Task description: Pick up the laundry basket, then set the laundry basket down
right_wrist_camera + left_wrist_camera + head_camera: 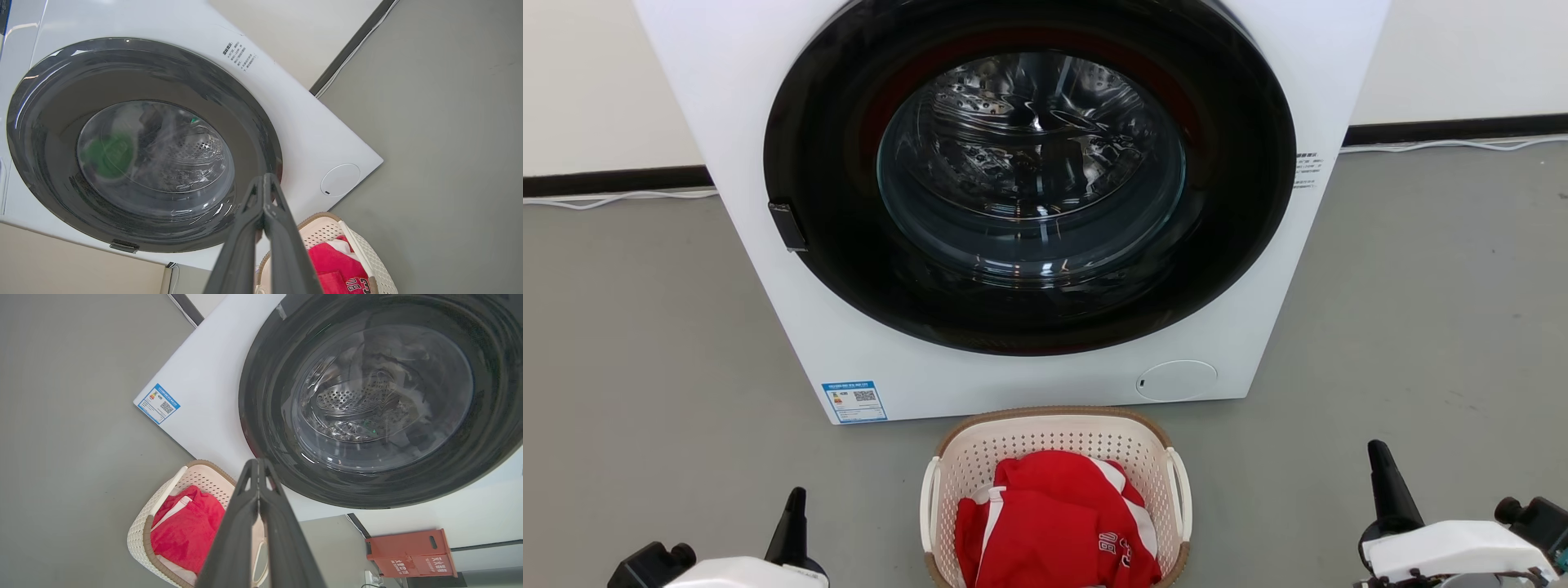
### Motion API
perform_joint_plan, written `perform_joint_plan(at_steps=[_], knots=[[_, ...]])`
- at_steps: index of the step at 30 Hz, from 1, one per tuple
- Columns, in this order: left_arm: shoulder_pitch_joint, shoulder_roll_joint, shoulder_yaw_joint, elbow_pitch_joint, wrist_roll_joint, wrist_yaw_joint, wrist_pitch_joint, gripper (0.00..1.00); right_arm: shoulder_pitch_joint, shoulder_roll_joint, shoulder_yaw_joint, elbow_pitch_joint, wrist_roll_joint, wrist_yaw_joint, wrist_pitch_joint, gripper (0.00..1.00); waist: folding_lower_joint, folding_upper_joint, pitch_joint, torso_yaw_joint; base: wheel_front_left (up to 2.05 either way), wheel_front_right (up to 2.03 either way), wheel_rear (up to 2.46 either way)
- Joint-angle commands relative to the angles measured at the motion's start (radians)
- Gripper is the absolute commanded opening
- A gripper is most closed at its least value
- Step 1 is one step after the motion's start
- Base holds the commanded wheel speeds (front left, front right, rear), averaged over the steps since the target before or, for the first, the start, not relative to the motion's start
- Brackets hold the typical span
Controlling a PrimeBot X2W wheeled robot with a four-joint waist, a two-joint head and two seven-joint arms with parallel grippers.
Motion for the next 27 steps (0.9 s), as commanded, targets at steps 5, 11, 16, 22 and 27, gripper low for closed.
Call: perform_joint_plan(at_steps=[5,11,16,22,27], knots=[[-0.068,0.004,0.024,-0.038,-0.074,-0.018,0.016,0.00,-0.057,-0.005,0.005,-0.039,0.085,0.004,0.024,0.00,-0.0001,-0.0001,0.001,0.000,0.00,0.00,0.00],[-0.073,0.003,0.028,-0.045,-0.141,-0.026,0.033,0.00,-0.060,-0.004,0.002,-0.046,0.162,0.005,0.041,0.00,-0.0001,-0.0001,0.002,0.000,0.00,0.00,0.00],[-0.078,0.002,0.031,-0.051,-0.195,-0.033,0.048,0.00,-0.062,-0.004,0.000,-0.051,0.225,0.005,0.055,0.00,-0.0001,-0.0001,0.002,0.001,0.00,0.00,0.00],[-0.083,0.001,0.035,-0.057,-0.250,-0.040,0.062,0.00,-0.065,-0.003,-0.002,-0.056,0.288,0.005,0.070,0.00,-0.0001,-0.0001,0.003,0.001,0.00,0.00,0.00],[-0.087,-0.001,0.038,-0.064,-0.305,-0.047,0.076,0.00,-0.068,-0.002,-0.004,-0.061,0.351,0.006,0.084,0.00,-0.0001,-0.0001,0.004,0.001,0.00,0.00,0.00]])
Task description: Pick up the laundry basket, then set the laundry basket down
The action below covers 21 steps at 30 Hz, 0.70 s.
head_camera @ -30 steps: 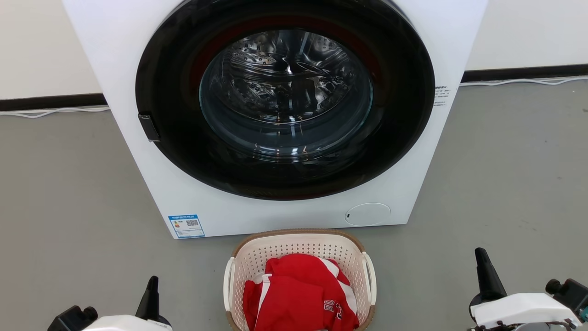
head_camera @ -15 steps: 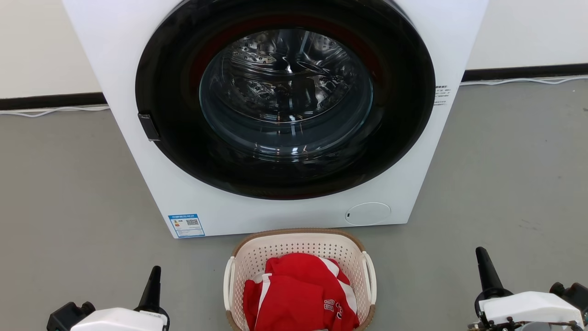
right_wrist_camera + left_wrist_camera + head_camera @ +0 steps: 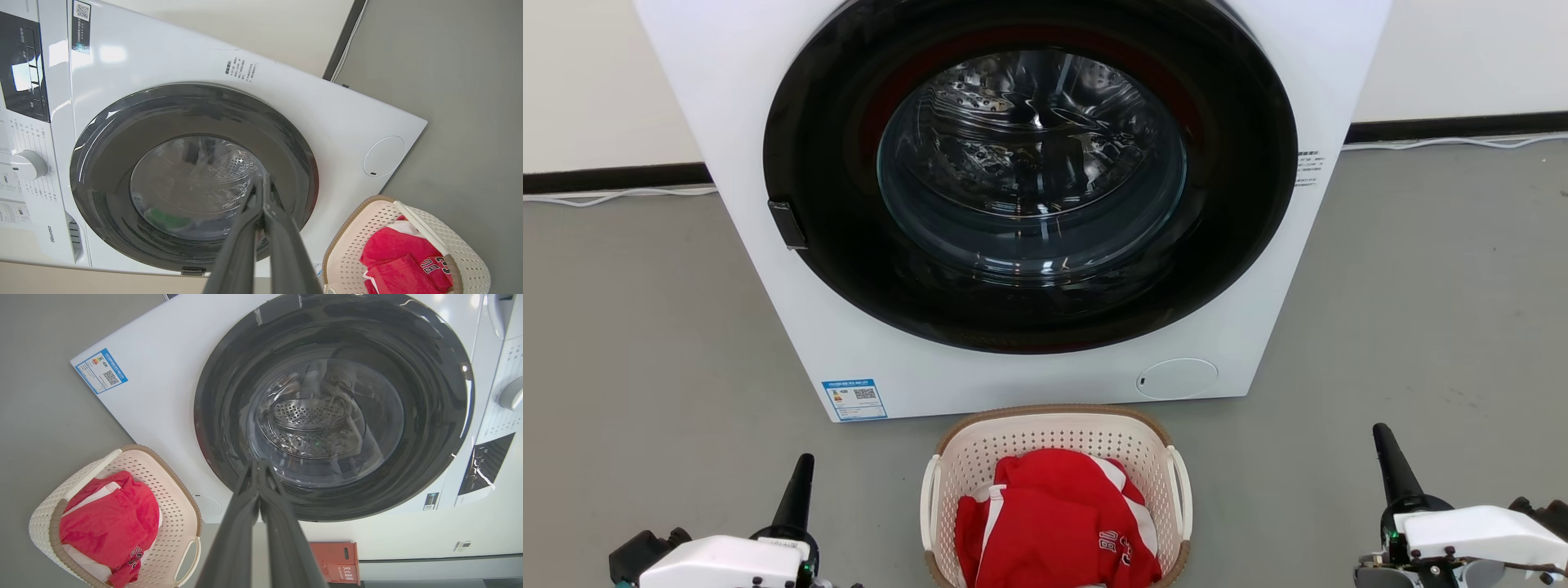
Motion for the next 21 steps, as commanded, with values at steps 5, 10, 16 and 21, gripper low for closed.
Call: perform_joint_plan(at_steps=[5,10,16,21], knots=[[-0.056,0.006,0.032,-0.037,-0.068,-0.018,0.020,0.00,-0.049,-0.004,0.015,-0.036,0.079,0.006,0.026,0.00,0.0000,-0.0001,0.001,0.000,0.00,0.00,0.00],[-0.061,0.005,0.035,-0.043,-0.123,-0.025,0.035,0.00,-0.052,-0.003,0.013,-0.041,0.143,0.006,0.040,0.00,0.0000,-0.0001,0.001,0.000,0.00,0.00,0.00],[-0.066,0.004,0.039,-0.051,-0.189,-0.033,0.052,0.00,-0.055,-0.002,0.010,-0.047,0.219,0.006,0.058,0.00,0.0000,-0.0001,0.002,0.001,0.00,0.00,0.00],[-0.072,0.002,0.043,-0.058,-0.255,-0.042,0.069,0.00,-0.058,-0.001,0.008,-0.054,0.295,0.007,0.075,0.00,0.0000,-0.0001,0.003,0.001,0.00,0.00,0.00]])
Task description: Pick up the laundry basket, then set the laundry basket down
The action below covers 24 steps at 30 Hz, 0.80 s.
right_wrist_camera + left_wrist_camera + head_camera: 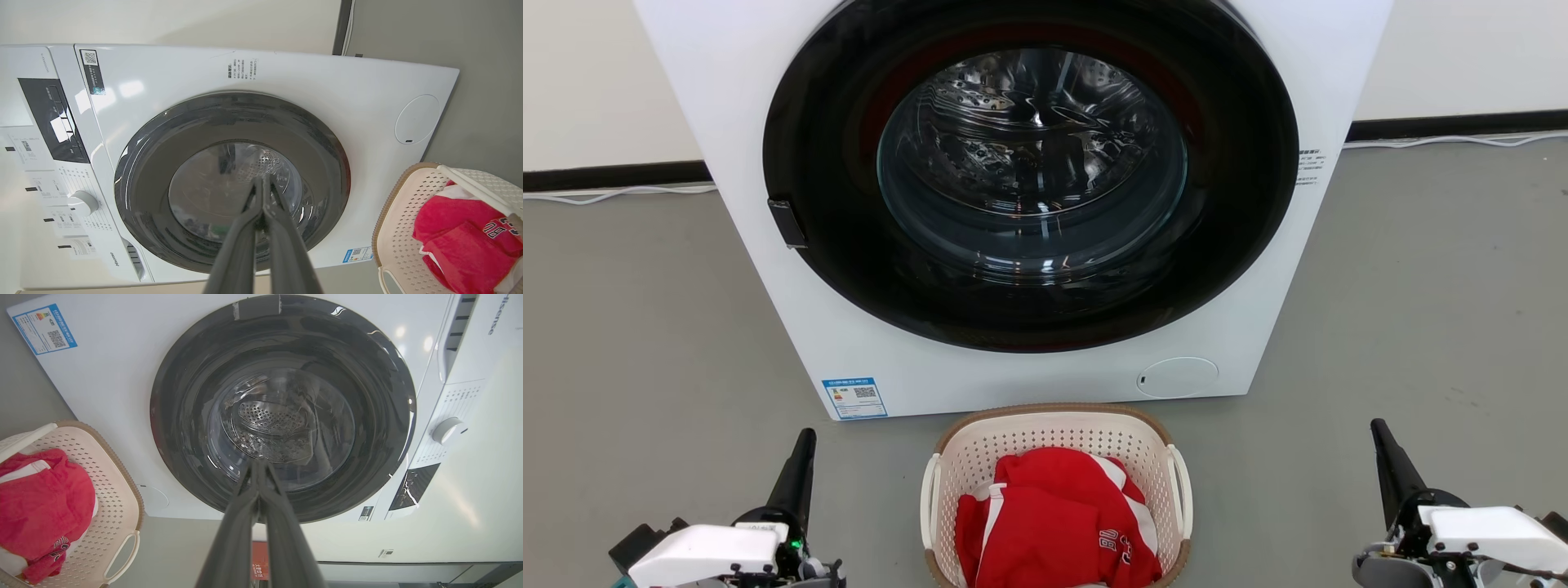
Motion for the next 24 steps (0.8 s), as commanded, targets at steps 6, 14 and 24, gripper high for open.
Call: perform_joint_plan(at_steps=[6,14,24], knots=[[-0.057,0.008,0.034,-0.040,-0.090,-0.020,0.024,0.00,-0.060,-0.003,0.014,-0.043,0.105,0.007,0.030,0.00,0.0000,-0.0001,0.001,0.000,0.00,0.00,0.00],[-0.057,0.008,0.034,-0.040,-0.090,-0.020,0.024,0.00,-0.060,-0.003,0.015,-0.043,0.105,0.007,0.030,0.00,0.0000,-0.0001,0.001,0.000,0.00,0.00,0.00],[-0.057,0.008,0.034,-0.040,-0.090,-0.020,0.024,0.00,-0.060,-0.003,0.015,-0.043,0.105,0.007,0.030,0.00,0.0000,-0.0001,0.001,0.000,0.00,0.00,0.00]])
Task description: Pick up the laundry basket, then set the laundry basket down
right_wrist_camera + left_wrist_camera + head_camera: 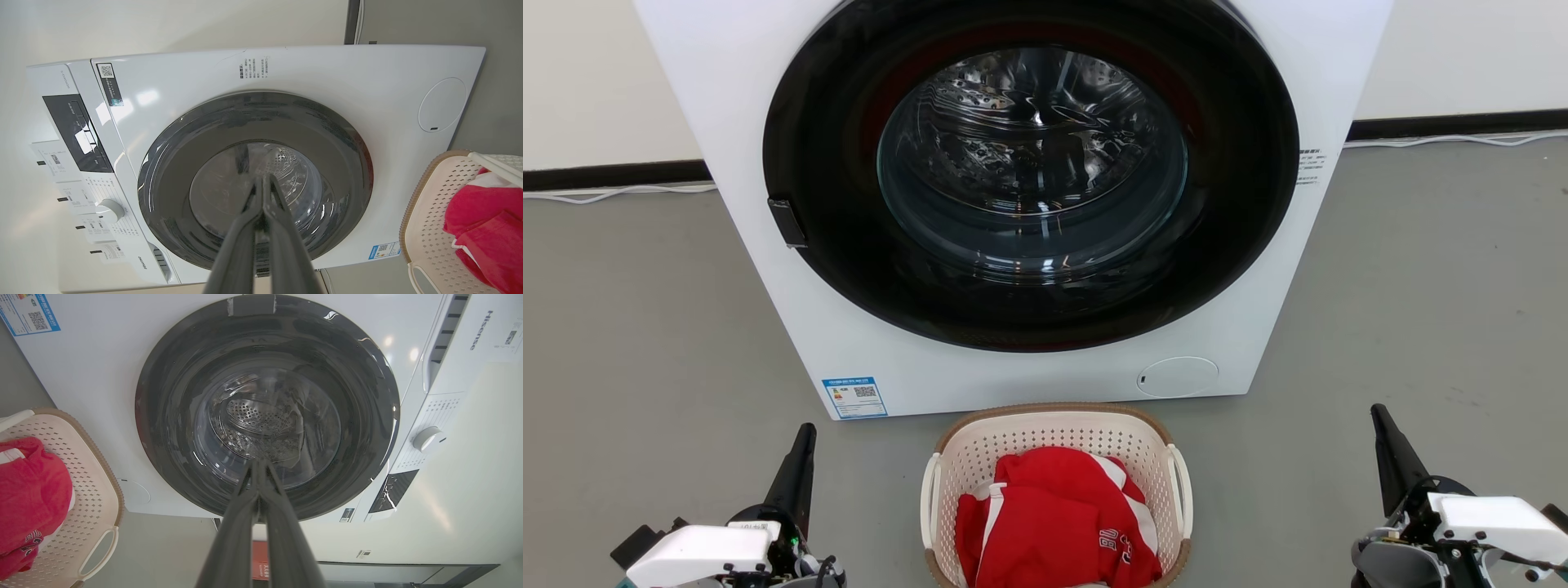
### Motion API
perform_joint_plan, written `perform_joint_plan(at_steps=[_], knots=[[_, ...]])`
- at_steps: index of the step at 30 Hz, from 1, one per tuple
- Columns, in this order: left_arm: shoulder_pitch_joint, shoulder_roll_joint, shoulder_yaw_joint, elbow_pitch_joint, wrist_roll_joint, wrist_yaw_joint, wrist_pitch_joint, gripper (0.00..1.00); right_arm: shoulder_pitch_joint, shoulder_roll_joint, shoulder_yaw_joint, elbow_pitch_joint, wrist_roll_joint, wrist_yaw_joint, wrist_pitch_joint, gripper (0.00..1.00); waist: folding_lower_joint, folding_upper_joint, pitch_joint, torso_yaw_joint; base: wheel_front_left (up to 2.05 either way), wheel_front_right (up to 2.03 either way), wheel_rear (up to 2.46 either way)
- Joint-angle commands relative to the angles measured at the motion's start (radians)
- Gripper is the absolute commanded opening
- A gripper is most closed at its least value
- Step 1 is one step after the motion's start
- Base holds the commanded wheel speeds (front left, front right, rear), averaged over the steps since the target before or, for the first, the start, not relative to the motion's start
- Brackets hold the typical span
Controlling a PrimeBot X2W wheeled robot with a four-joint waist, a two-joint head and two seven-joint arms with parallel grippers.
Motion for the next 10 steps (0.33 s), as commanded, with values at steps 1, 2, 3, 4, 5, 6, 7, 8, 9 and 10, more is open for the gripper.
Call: perform_joint_plan(at_steps=[1,2,3,4,5,6,7,8,9,10], knots=[[-0.056,0.010,0.031,-0.030,-0.005,-0.007,0.002,0.00,-0.042,-0.004,0.018,-0.030,0.006,0.007,0.011,0.00,0.0000,-0.0001,0.000,0.000,0.00,0.00,0.00],[-0.056,0.010,0.031,-0.030,-0.005,-0.007,0.002,0.00,-0.042,-0.004,0.018,-0.030,0.006,0.007,0.011,0.00,0.0000,-0.0001,0.000,0.000,0.00,0.00,0.00],[-0.056,0.010,0.031,-0.030,-0.006,-0.007,0.002,0.00,-0.042,-0.004,0.018,-0.030,0.006,0.007,0.011,0.00,0.0000,-0.0001,0.000,0.000,0.00,0.00,0.00],[-0.056,0.010,0.030,-0.030,-0.006,-0.007,0.002,0.00,-0.042,-0.004,0.018,-0.030,0.006,0.007,0.011,0.00,0.0000,-0.0001,0.000,0.000,0.00,0.00,0.00],[-0.056,0.010,0.030,-0.030,-0.006,-0.007,0.002,0.00,-0.042,-0.004,0.018,-0.030,0.006,0.007,0.011,0.00,0.0000,-0.0001,0.000,0.000,0.00,0.00,0.00],[-0.056,0.010,0.030,-0.030,-0.006,-0.007,0.002,0.00,-0.042,-0.004,0.018,-0.030,0.007,0.007,0.011,0.00,0.0000,-0.0001,0.000,0.000,0.00,0.00,0.00],[-0.056,0.010,0.030,-0.030,-0.006,-0.007,0.002,0.00,-0.042,-0.004,0.018,-0.030,0.007,0.007,0.011,0.00,0.0000,-0.0001,0.000,0.000,0.00,0.00,0.00],[-0.056,0.010,0.030,-0.030,-0.006,-0.007,0.002,0.00,-0.042,-0.004,0.018,-0.030,0.007,0.007,0.011,0.00,0.0000,-0.0001,0.000,0.000,0.00,0.00,0.00],[-0.056,0.010,0.030,-0.030,-0.006,-0.007,0.002,0.00,-0.042,-0.004,0.018,-0.030,0.007,0.007,0.011,0.00,0.0000,-0.0001,0.000,0.000,0.00,0.00,0.00],[-0.056,0.010,0.030,-0.030,-0.006,-0.007,0.002,0.00,-0.042,-0.004,0.018,-0.030,0.007,0.007,0.011,0.00,0.0000,-0.0001,0.000,0.000,0.00,0.00,0.00]])
